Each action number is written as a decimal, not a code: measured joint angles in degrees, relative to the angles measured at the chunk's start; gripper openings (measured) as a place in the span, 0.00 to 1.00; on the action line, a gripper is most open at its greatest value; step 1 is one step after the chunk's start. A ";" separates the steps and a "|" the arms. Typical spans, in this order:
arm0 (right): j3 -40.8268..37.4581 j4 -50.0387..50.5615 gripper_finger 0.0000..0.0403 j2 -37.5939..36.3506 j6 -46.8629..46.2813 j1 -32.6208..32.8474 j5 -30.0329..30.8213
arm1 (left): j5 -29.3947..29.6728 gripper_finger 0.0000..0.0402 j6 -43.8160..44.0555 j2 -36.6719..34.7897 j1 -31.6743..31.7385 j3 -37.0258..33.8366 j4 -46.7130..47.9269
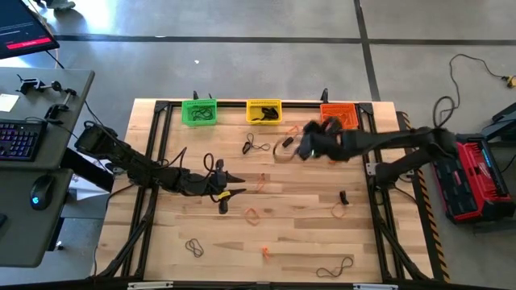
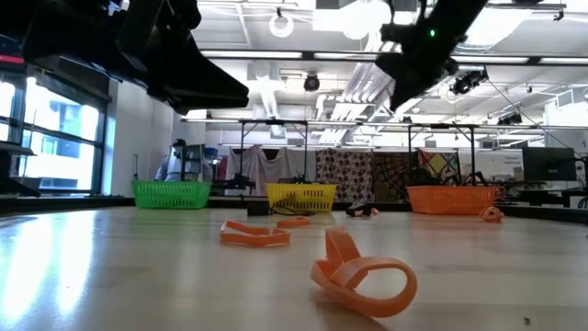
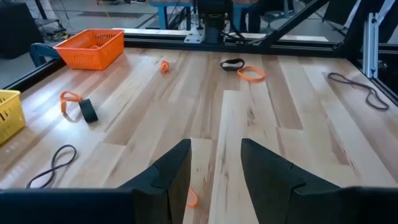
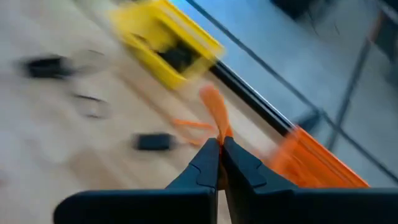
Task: Sort rubber bands into baskets
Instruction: Put the orange rubber band into the orange bin
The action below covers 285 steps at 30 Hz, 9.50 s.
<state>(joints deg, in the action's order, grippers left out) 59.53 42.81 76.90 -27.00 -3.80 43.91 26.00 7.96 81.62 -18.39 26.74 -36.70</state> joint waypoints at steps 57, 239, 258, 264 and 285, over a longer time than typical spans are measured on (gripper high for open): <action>-0.02 1.99 0.46 13.57 23.44 -49.85 -31.46 | -0.35 0.33 0.48 0.00 0.00 0.00 0.55; -2.94 -25.00 0.00 16.55 34.39 3.07 -33.54 | -30.71 0.00 -9.65 -0.26 19.32 -5.68 -5.51; -18.14 -24.22 0.00 -2.76 15.57 -30.97 -15.92 | -30.38 0.00 -9.63 -0.26 19.34 -5.68 -5.73; -18.08 -23.07 0.00 -0.62 11.37 -41.69 -20.58 | -30.36 0.00 -9.53 -0.24 19.34 -5.68 -6.09; -18.03 -22.69 0.00 9.35 13.36 -49.11 -25.73 | -30.30 0.00 -9.56 -0.25 19.39 -5.68 -6.05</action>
<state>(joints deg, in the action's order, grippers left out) 41.50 20.12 86.26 -13.64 -52.90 18.17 -4.30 -1.61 81.38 0.99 21.06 -42.74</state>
